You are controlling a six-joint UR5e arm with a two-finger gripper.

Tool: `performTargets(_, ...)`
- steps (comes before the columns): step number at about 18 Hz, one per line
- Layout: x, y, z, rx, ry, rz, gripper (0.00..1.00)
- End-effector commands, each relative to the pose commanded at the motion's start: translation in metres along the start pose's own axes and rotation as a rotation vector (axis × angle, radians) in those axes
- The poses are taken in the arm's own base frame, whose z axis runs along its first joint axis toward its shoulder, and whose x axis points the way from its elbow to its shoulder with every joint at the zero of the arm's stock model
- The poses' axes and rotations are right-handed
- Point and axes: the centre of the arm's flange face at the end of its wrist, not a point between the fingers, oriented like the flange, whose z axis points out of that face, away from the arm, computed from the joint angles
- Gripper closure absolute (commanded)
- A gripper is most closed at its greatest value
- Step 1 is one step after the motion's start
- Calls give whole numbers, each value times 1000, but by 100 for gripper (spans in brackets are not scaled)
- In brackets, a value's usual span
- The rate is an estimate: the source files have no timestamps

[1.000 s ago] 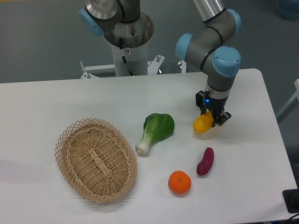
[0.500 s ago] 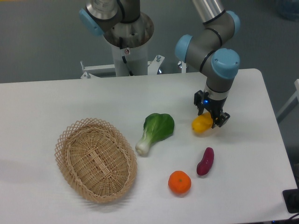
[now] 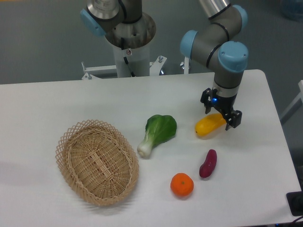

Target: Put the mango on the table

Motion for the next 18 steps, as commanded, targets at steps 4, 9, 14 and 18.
performTargets(4, -33, 1, -45, -3, -94, -91, 0)
performTargets(9, -70, 8, -110, -17, -94, -120, 0)
performTargets(14, -87, 40, -148, -28, -57, -98, 0)
performTargets(18, -92, 94, -150, -47, -62, -7, 0)
